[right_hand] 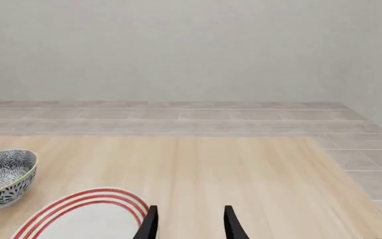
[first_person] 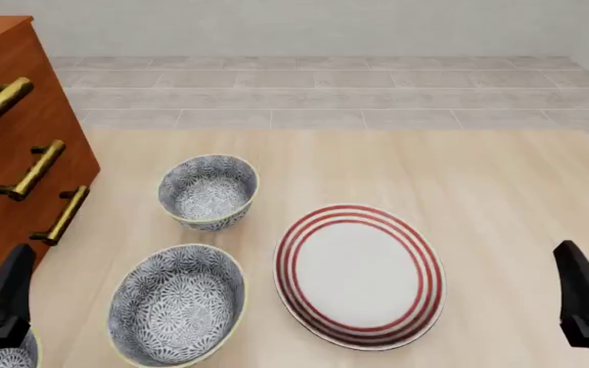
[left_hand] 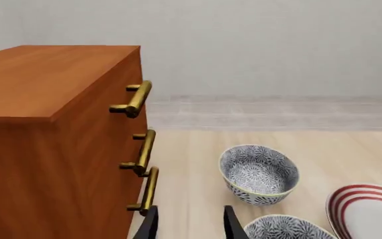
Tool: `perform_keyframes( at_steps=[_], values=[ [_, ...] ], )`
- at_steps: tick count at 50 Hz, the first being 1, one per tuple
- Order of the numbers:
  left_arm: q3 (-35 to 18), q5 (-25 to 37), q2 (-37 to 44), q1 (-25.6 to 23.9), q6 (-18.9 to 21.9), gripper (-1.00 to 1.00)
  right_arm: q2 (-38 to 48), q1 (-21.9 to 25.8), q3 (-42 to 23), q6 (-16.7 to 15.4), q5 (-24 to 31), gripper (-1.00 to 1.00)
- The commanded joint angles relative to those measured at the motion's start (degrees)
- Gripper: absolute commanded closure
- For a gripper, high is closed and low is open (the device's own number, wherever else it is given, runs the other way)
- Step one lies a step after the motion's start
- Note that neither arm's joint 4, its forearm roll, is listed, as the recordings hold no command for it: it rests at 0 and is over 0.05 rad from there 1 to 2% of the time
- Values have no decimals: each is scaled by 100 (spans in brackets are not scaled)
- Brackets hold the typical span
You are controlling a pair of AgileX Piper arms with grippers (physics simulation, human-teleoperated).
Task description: Put the bowl at the front on the plate.
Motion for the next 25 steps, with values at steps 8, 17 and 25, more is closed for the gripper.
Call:
perform_keyframes(
  at_steps=[8,17,25],
  values=[
    [-78,104,-275,-182,16,-100,-251,-16,-19,39,224,-100],
    [-335,399,-141,-235,142,-100,-253,15,-33,28,240,-100],
    [-787,464,454,-48,350,-100,-256,-7,-23,36,231,-100]
  ],
)
